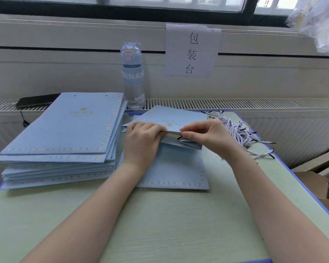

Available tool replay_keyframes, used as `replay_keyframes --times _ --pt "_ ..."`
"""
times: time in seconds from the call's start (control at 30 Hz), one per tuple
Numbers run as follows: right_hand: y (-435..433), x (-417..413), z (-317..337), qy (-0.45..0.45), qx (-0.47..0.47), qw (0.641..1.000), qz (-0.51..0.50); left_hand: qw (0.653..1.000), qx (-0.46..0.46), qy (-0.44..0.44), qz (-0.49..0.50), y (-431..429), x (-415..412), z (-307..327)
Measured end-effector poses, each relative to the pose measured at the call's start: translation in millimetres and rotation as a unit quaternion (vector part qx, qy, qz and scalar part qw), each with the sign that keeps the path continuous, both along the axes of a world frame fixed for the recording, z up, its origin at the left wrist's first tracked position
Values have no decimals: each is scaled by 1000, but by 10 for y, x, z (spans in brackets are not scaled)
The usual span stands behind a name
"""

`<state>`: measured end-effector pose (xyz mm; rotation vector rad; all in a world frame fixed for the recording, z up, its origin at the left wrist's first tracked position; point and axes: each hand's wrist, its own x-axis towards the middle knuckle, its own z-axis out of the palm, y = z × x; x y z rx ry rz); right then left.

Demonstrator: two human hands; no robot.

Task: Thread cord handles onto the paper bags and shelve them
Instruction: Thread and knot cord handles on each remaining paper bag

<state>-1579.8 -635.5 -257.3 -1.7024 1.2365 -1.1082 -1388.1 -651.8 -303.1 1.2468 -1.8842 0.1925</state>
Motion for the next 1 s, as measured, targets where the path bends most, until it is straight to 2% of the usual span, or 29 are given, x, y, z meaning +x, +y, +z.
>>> replay_keyframes --times 0.17,0.37,0.53,0.83,0.93,1.0 --pt "-17 -73 -7 -12 28 999 40 1000 13 -9 -9 30 7 18" --pt "-78 -104 -33 60 -2 998 3 1000 11 -21 -13 20 -1 0" --pt "-56 -134 -46 141 15 989 32 999 -2 -31 -7 8 22 -19" --pt "-96 -83 -89 128 48 991 12 994 -46 -91 -50 -69 12 -72" --pt "-95 -83 -110 141 30 989 3 995 -24 -83 -56 -69 18 -89" --pt "-107 -113 -136 196 -9 980 -15 995 -14 -81 -54 -63 18 -95"
